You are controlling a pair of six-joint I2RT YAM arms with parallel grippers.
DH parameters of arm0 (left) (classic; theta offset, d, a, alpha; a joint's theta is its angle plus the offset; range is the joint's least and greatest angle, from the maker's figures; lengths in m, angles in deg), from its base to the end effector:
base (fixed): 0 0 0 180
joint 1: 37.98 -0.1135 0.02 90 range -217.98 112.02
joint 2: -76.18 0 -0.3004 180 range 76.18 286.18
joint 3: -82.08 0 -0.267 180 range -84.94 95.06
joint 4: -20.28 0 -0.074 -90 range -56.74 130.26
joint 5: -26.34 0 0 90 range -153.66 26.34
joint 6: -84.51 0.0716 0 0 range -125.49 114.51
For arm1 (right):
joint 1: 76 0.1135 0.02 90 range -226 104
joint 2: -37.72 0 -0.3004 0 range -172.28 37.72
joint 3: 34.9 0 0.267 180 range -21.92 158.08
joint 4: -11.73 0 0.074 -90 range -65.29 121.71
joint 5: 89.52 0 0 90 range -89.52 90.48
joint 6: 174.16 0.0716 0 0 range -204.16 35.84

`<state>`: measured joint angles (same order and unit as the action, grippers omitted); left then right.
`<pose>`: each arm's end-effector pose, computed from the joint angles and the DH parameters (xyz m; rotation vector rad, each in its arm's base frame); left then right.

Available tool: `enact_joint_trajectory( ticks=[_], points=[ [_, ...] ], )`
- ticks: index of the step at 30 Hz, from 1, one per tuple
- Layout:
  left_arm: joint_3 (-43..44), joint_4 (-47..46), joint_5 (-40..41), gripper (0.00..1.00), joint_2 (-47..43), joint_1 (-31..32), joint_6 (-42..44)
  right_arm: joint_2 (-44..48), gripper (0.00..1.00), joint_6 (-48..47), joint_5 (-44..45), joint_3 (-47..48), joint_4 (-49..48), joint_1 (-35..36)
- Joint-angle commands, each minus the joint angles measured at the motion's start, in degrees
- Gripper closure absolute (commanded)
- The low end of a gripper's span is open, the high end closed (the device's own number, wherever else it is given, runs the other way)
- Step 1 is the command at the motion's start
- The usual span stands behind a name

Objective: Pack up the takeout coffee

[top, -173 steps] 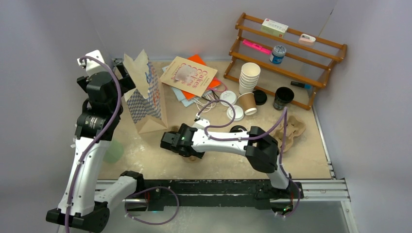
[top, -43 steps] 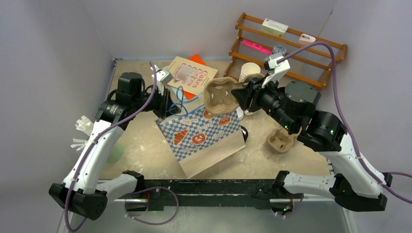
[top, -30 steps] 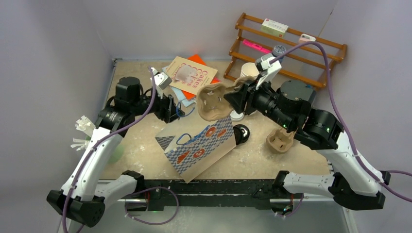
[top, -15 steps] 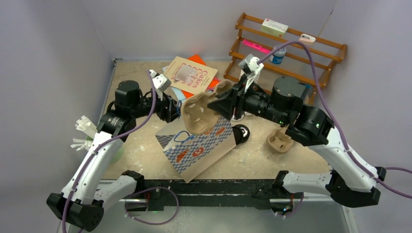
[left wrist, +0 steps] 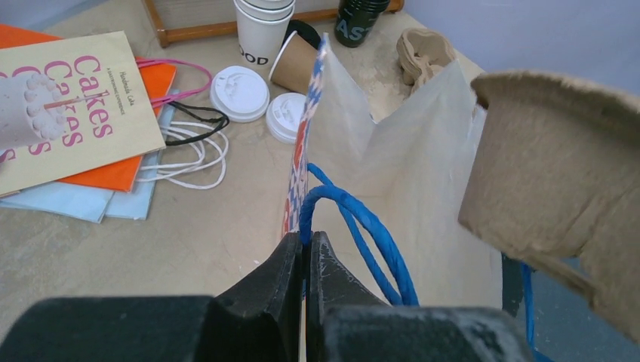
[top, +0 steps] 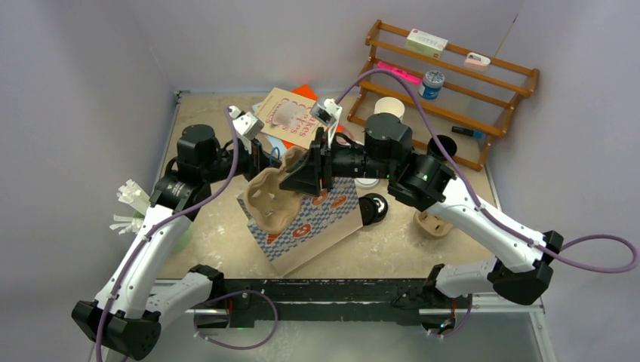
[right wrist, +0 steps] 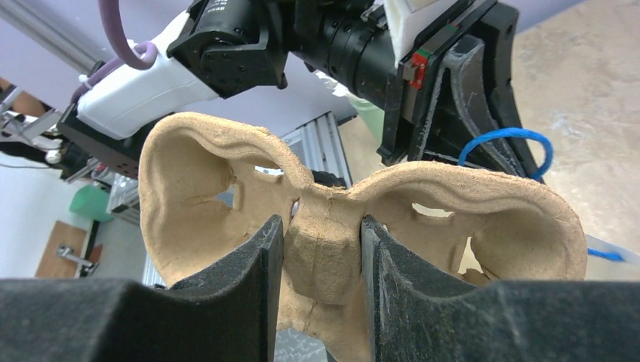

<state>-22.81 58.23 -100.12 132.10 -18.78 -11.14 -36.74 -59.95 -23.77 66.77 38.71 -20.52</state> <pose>0.2017 -0.1153 0.4078 0.6620 1.8137 -0.8941 0.1550 0.2772 0.5256 -0.8190 1.5528 1.3870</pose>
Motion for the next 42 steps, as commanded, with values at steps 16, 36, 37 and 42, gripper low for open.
enact_joint_trajectory(
  ticks=[16, 36, 37, 42],
  points=[
    [8.07, 4.84, 1.40, 1.00, 0.79, 0.05, -9.14, 2.79, 0.66, 10.12, -4.54, -16.77, -27.10, -0.13],
    [10.82, 9.56, 12.77, 1.00, 2.42, 0.05, -5.10, 2.34, 0.65, 11.89, 27.20, -19.16, -5.30, -0.16],
    [10.82, 9.65, 13.17, 1.00, 2.51, 0.05, -4.96, 2.23, 0.65, 12.59, 28.78, -18.68, -3.56, -0.14],
    [10.67, 10.75, 16.41, 0.91, 2.70, 0.05, -3.76, 2.15, 0.65, 15.52, 31.74, -17.38, -1.04, -0.13]
  ],
)
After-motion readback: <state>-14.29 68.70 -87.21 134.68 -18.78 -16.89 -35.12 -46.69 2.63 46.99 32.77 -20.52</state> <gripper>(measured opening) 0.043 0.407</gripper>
